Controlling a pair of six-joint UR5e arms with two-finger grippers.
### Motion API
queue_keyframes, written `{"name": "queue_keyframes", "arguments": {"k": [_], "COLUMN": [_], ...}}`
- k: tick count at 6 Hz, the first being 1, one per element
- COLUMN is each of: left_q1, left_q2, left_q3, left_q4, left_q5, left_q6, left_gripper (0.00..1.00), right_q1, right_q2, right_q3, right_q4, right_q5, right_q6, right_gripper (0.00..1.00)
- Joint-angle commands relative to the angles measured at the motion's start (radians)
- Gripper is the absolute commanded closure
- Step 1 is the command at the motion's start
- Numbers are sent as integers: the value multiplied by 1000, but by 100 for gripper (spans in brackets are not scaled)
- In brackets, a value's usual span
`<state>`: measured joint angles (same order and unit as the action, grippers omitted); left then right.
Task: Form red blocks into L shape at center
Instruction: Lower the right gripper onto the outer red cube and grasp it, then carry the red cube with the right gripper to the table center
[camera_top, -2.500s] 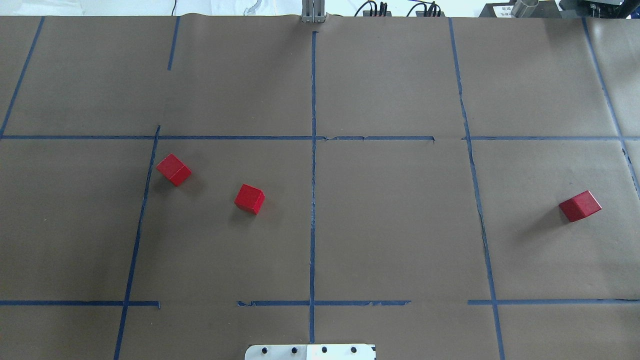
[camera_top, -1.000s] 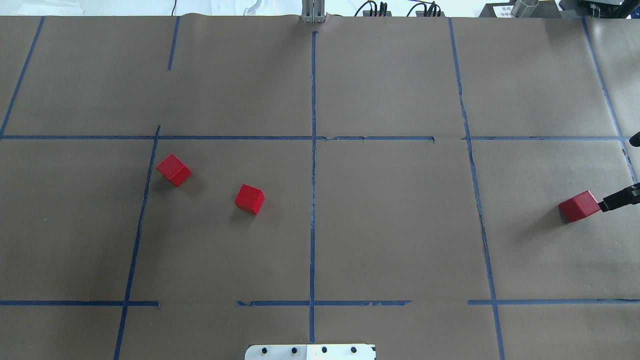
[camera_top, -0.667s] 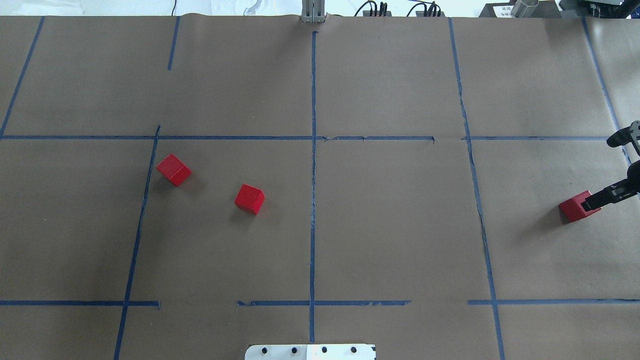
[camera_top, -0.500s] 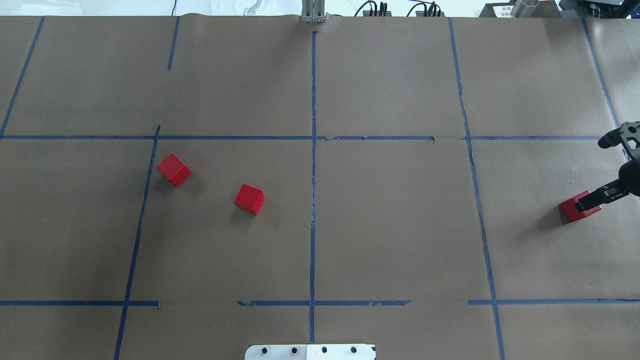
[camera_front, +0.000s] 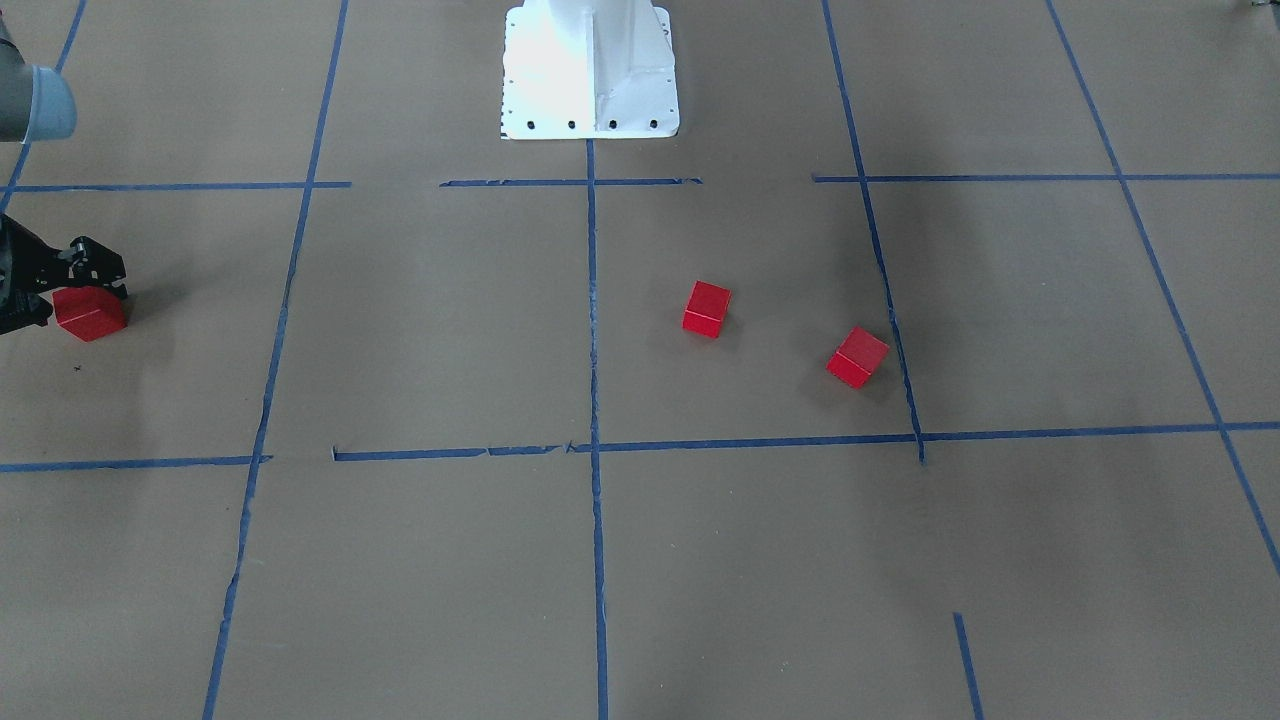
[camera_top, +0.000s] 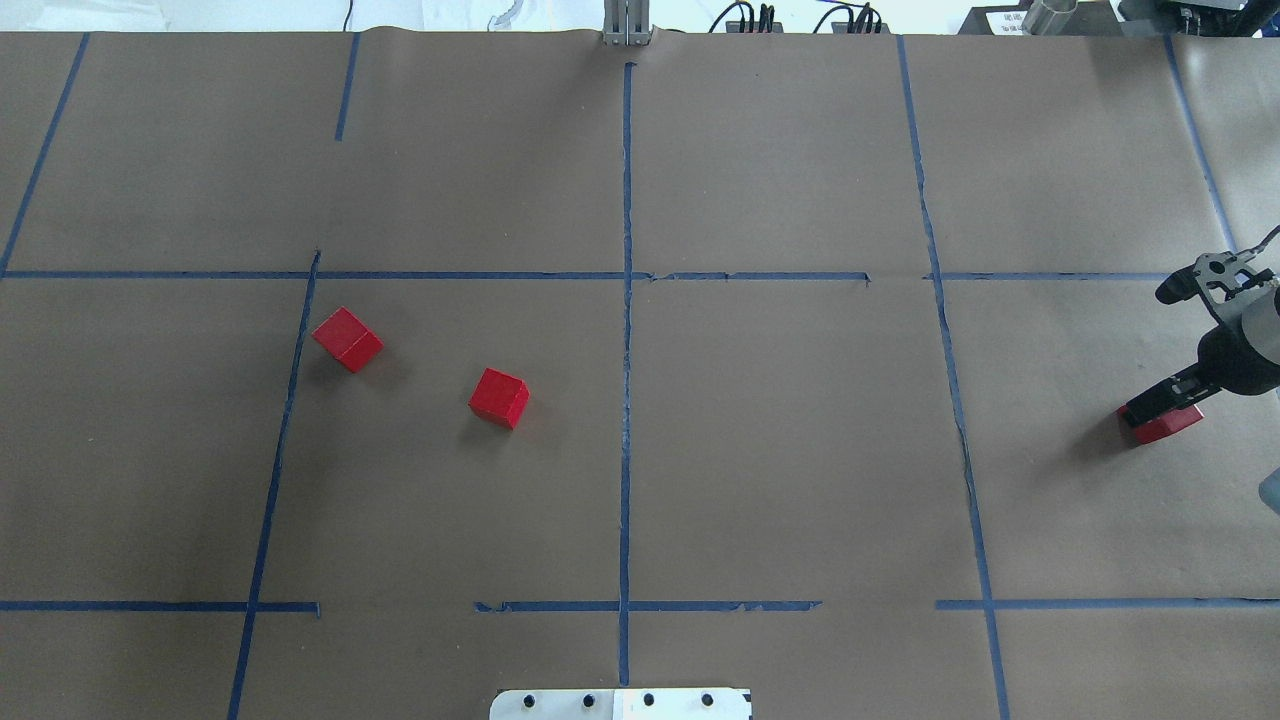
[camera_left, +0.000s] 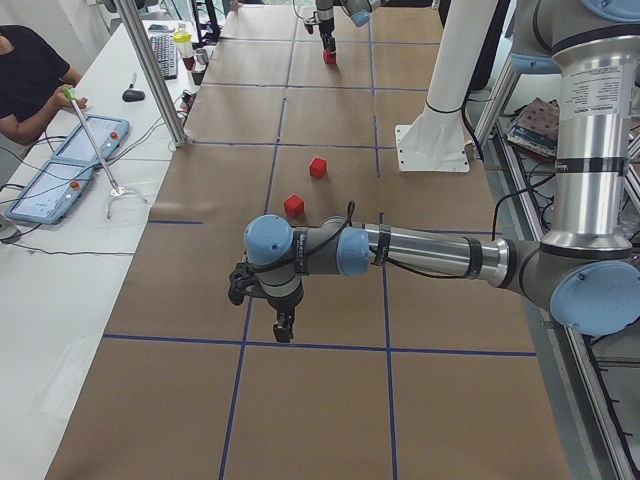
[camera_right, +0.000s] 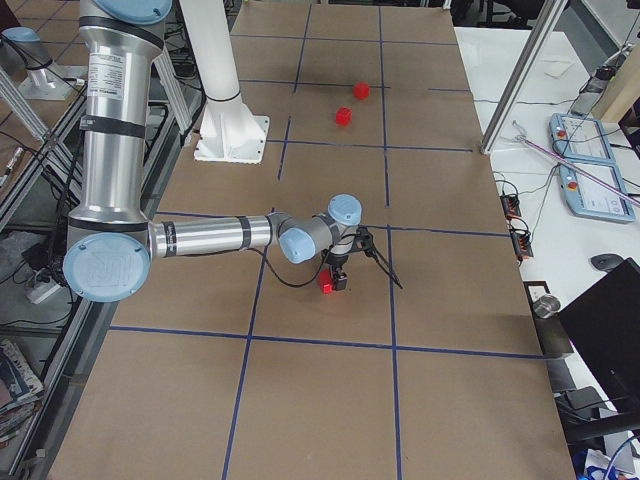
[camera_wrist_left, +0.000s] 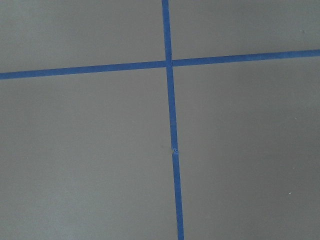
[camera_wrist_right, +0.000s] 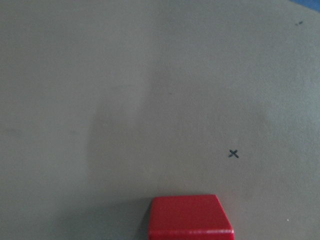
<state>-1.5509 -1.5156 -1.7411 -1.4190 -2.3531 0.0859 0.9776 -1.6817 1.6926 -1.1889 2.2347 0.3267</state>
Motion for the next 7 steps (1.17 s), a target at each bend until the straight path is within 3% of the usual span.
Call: {"name": "queue_keyframes", "arguments": {"k": [1, 2, 3, 4, 5, 6, 7], "left_q1": [0, 0, 0, 0, 0, 2, 0], "left_q2": [0, 0, 0, 0, 0, 0, 0], "left_q3": [0, -2, -3, -8, -15, -17, -17], "left_q4": [0, 0, 0, 0, 2, 2, 2], "left_q5": [0, -2, -2, -2, -2, -2, -2], "left_q6": [0, 0, 0, 0, 0, 0, 0], "left_gripper": [0, 0, 0, 0, 0, 0, 0], "right_q1": [-14, -13, -8, 3, -8, -57, -194], "right_q2": [4, 2, -12, 2, 10, 101, 260], "right_q3": [-17, -20, -8, 39, 162, 277, 300], "right_q4": [0, 2, 2, -18, -99, -221, -235], "right_q5": [-1, -4, 0, 15, 17, 55, 31], "right_q6": [-3, -3, -3, -1, 3, 232, 552], "right_gripper": [19, 74, 97, 100, 100, 100, 100]}}
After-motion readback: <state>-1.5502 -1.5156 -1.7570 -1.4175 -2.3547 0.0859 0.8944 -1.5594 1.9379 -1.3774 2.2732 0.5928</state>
